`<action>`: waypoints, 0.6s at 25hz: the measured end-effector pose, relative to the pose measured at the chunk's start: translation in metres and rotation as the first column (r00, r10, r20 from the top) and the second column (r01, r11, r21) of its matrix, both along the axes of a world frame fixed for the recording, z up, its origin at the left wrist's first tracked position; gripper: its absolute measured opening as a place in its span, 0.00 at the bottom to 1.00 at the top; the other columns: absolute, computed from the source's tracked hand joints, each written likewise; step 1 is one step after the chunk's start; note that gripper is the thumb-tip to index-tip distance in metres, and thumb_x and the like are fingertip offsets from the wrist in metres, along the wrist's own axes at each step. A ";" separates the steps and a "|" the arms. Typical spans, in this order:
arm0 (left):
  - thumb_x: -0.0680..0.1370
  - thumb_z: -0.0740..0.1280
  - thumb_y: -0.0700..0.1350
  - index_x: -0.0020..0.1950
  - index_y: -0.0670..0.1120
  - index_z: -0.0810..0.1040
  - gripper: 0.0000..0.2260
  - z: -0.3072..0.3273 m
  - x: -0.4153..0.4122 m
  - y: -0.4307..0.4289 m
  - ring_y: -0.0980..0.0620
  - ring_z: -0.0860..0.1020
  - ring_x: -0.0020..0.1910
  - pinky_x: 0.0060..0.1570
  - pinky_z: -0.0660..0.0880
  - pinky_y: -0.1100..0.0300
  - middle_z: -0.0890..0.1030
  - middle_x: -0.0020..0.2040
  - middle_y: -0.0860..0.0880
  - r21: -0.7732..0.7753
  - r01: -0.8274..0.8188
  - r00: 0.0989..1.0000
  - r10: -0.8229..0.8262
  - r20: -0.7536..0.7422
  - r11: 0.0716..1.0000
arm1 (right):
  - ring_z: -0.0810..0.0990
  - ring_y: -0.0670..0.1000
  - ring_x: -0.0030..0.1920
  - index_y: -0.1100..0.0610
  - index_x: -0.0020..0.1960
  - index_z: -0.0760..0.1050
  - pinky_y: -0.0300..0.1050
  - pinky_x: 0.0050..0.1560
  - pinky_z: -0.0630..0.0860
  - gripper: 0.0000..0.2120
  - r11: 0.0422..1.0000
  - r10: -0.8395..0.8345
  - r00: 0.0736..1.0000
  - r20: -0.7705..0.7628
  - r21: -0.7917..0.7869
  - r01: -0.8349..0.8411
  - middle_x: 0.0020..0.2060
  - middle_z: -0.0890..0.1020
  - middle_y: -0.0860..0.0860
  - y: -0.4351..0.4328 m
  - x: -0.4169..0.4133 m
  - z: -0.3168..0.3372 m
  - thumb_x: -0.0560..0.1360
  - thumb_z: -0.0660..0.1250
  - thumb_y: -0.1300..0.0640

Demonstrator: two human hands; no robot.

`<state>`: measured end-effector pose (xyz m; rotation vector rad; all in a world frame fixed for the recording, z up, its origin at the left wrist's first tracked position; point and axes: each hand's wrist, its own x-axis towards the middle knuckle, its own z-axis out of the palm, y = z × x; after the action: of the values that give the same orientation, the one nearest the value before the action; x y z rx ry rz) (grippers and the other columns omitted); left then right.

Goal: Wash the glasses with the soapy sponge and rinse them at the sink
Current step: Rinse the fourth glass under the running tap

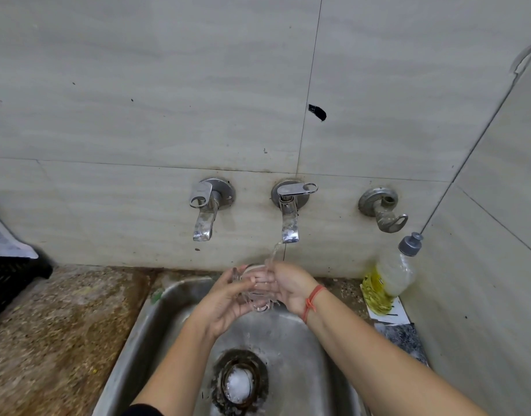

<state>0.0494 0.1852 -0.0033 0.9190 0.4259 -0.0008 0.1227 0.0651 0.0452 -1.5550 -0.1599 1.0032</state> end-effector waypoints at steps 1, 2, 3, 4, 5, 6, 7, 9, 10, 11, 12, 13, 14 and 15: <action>0.69 0.70 0.38 0.63 0.37 0.72 0.23 -0.003 -0.001 -0.001 0.42 0.82 0.47 0.43 0.82 0.49 0.79 0.56 0.36 -0.019 -0.018 1.000 0.017 -0.013 1.000 | 0.81 0.48 0.40 0.59 0.46 0.80 0.40 0.40 0.77 0.16 1.000 0.004 0.998 0.064 0.001 -0.004 0.36 0.84 0.50 0.000 -0.004 -0.001 0.82 0.55 0.56; 0.70 0.70 0.40 0.63 0.35 0.73 0.23 -0.006 -0.001 -0.001 0.42 0.81 0.48 0.44 0.82 0.51 0.78 0.58 0.35 -0.048 -0.035 0.999 0.034 -0.026 0.998 | 0.82 0.50 0.42 0.61 0.49 0.80 0.42 0.42 0.77 0.14 1.000 0.006 0.990 0.143 0.000 -0.006 0.41 0.84 0.53 0.001 -0.009 -0.003 0.81 0.56 0.58; 0.71 0.70 0.44 0.64 0.35 0.74 0.23 -0.007 0.000 -0.001 0.42 0.81 0.48 0.45 0.82 0.52 0.78 0.59 0.35 -0.085 -0.049 0.998 0.046 -0.037 0.995 | 0.82 0.52 0.45 0.62 0.52 0.79 0.43 0.46 0.78 0.13 1.000 0.012 0.972 0.236 -0.011 -0.010 0.46 0.84 0.57 0.001 -0.013 -0.006 0.82 0.56 0.59; 0.73 0.69 0.47 0.64 0.36 0.75 0.23 -0.007 0.000 -0.001 0.42 0.81 0.48 0.46 0.82 0.52 0.78 0.58 0.34 -0.117 -0.051 0.998 0.045 -0.054 0.992 | 0.82 0.53 0.48 0.63 0.54 0.78 0.46 0.52 0.77 0.14 0.999 0.029 0.942 0.335 -0.035 -0.019 0.49 0.83 0.58 0.002 -0.015 -0.009 0.82 0.55 0.59; 0.74 0.68 0.49 0.62 0.37 0.76 0.22 -0.006 0.000 -0.001 0.42 0.82 0.47 0.45 0.82 0.51 0.79 0.56 0.34 -0.132 -0.038 0.996 0.027 -0.088 0.991 | 0.81 0.54 0.51 0.63 0.55 0.77 0.48 0.56 0.77 0.14 0.997 0.062 0.896 0.441 -0.071 -0.034 0.51 0.82 0.58 0.001 -0.016 -0.013 0.82 0.54 0.58; 0.75 0.67 0.52 0.60 0.38 0.77 0.21 -0.004 0.000 -0.002 0.41 0.82 0.45 0.44 0.82 0.50 0.80 0.54 0.35 -0.127 -0.005 0.989 -0.014 -0.146 0.992 | 0.81 0.54 0.52 0.63 0.54 0.77 0.50 0.57 0.76 0.15 0.992 0.107 0.839 0.533 -0.110 -0.057 0.51 0.82 0.58 0.000 -0.016 -0.017 0.82 0.54 0.57; 0.76 0.65 0.54 0.59 0.38 0.78 0.21 -0.003 0.000 -0.002 0.41 0.83 0.43 0.42 0.82 0.50 0.81 0.51 0.35 -0.107 0.051 0.974 -0.074 -0.216 0.993 | 0.81 0.55 0.52 0.62 0.52 0.78 0.52 0.57 0.75 0.16 0.987 0.151 0.777 0.611 -0.141 -0.081 0.50 0.83 0.58 -0.002 -0.016 -0.020 0.81 0.54 0.55; 0.77 0.60 0.57 0.57 0.39 0.79 0.23 -0.002 0.000 -0.001 0.41 0.83 0.40 0.41 0.81 0.49 0.81 0.48 0.36 -0.076 0.151 0.932 -0.168 -0.320 0.986 | 0.80 0.56 0.50 0.61 0.48 0.79 0.53 0.55 0.75 0.19 0.979 0.193 0.695 0.693 -0.183 -0.090 0.47 0.83 0.58 -0.005 -0.014 -0.023 0.79 0.52 0.51; 0.78 0.59 0.58 0.57 0.39 0.79 0.24 -0.001 0.001 -0.001 0.41 0.83 0.41 0.41 0.81 0.48 0.82 0.48 0.36 -0.083 0.155 0.930 -0.174 -0.323 0.984 | 0.80 0.56 0.49 0.62 0.47 0.78 0.53 0.53 0.75 0.20 0.979 0.187 0.682 0.707 -0.194 -0.067 0.45 0.83 0.58 -0.006 -0.015 -0.024 0.78 0.52 0.50; 0.79 0.58 0.57 0.58 0.39 0.79 0.23 0.000 0.003 -0.003 0.41 0.83 0.42 0.42 0.82 0.48 0.82 0.49 0.37 -0.113 0.128 0.944 -0.156 -0.291 0.985 | 0.80 0.57 0.48 0.62 0.46 0.78 0.53 0.53 0.75 0.20 0.979 0.175 0.685 0.707 -0.199 -0.044 0.45 0.83 0.59 -0.006 -0.015 -0.026 0.77 0.52 0.50; 0.80 0.58 0.55 0.59 0.40 0.78 0.21 0.001 0.004 -0.007 0.42 0.83 0.43 0.41 0.82 0.48 0.82 0.50 0.38 -0.154 0.078 0.967 -0.113 -0.229 0.985 | 0.80 0.58 0.48 0.63 0.46 0.78 0.54 0.52 0.76 0.20 0.978 0.150 0.707 0.691 -0.207 -0.006 0.45 0.83 0.60 -0.004 -0.014 -0.028 0.77 0.52 0.51; 0.80 0.59 0.53 0.59 0.41 0.78 0.18 0.002 0.004 -0.012 0.43 0.83 0.43 0.39 0.82 0.49 0.83 0.49 0.39 -0.190 0.024 0.987 -0.054 -0.154 0.982 | 0.81 0.59 0.49 0.62 0.47 0.78 0.54 0.53 0.76 0.20 0.977 0.104 0.748 0.655 -0.209 0.047 0.46 0.83 0.60 0.000 -0.012 -0.028 0.76 0.53 0.50; 0.80 0.60 0.52 0.58 0.42 0.77 0.16 0.002 0.005 -0.016 0.44 0.83 0.43 0.38 0.82 0.51 0.83 0.49 0.40 -0.206 -0.016 0.997 -0.001 -0.082 0.978 | 0.81 0.61 0.49 0.62 0.47 0.79 0.55 0.54 0.77 0.22 0.970 0.039 0.804 0.594 -0.217 0.113 0.46 0.83 0.61 0.004 -0.007 -0.029 0.74 0.52 0.48; 0.79 0.62 0.50 0.58 0.43 0.76 0.14 -0.001 0.006 -0.019 0.45 0.83 0.43 0.38 0.82 0.51 0.83 0.49 0.40 -0.203 -0.039 0.999 0.036 -0.018 0.978 | 0.81 0.61 0.49 0.61 0.47 0.80 0.56 0.54 0.77 0.24 0.960 -0.030 0.849 0.527 -0.222 0.172 0.46 0.83 0.61 0.008 -0.002 -0.028 0.71 0.52 0.45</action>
<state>0.0551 0.1663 -0.0041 0.7095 0.4471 -0.0164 0.1204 0.0730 0.0171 -2.0374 -0.3272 0.5074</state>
